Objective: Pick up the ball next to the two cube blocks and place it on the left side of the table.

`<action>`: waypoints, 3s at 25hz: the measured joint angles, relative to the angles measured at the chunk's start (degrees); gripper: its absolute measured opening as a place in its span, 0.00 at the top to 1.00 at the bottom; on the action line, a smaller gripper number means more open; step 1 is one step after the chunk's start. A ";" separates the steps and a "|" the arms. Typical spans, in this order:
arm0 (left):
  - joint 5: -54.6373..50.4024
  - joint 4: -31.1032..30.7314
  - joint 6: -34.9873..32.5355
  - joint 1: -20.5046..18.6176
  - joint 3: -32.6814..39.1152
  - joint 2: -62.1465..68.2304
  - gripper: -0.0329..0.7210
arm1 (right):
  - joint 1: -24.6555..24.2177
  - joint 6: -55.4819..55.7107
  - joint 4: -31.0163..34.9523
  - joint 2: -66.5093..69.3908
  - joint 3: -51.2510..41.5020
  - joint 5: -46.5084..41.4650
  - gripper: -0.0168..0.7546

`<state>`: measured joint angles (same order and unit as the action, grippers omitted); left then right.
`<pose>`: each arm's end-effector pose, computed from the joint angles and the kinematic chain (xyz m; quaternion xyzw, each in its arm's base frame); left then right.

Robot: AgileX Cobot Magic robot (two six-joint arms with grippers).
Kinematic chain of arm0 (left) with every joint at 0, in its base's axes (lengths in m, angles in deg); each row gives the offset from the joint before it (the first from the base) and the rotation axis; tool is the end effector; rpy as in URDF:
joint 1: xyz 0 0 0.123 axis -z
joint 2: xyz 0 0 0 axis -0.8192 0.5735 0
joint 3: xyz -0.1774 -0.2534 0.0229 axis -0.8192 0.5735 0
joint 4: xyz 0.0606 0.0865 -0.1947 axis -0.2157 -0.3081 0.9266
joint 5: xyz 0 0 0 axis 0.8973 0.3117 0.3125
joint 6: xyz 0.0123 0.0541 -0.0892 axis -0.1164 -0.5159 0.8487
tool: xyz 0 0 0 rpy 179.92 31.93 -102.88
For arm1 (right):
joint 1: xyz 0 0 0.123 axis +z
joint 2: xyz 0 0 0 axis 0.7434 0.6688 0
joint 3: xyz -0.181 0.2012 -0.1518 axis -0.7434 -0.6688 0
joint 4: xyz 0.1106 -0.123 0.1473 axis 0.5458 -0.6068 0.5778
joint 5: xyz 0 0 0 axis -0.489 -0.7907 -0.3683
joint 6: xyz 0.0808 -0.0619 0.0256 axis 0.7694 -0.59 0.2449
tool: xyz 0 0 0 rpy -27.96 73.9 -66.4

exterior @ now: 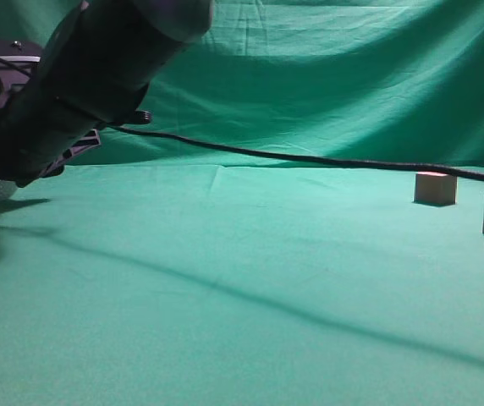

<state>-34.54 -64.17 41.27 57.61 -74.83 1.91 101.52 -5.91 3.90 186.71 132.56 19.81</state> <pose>0.0101 0.0046 0.1720 0.0211 0.7950 0.0191 0.6060 0.3545 0.4843 0.1554 -0.4133 0.7171 0.2405 0.5071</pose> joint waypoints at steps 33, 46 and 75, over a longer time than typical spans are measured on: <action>0.00 0.00 0.00 0.00 0.00 0.00 0.96 | -13.75 34.85 -30.40 -74.91 -49.00 -54.64 0.98; 0.00 0.00 0.00 0.00 0.00 0.00 0.96 | -13.75 36.68 -28.99 -104.29 -81.10 -39.05 0.98; 0.00 0.00 0.00 0.00 0.00 0.00 0.96 | -44.69 50.84 -40.86 -150.68 -127.85 -11.94 0.98</action>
<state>-34.54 -64.17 41.27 57.61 -74.83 1.91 56.84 44.94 -36.96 36.03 4.70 7.88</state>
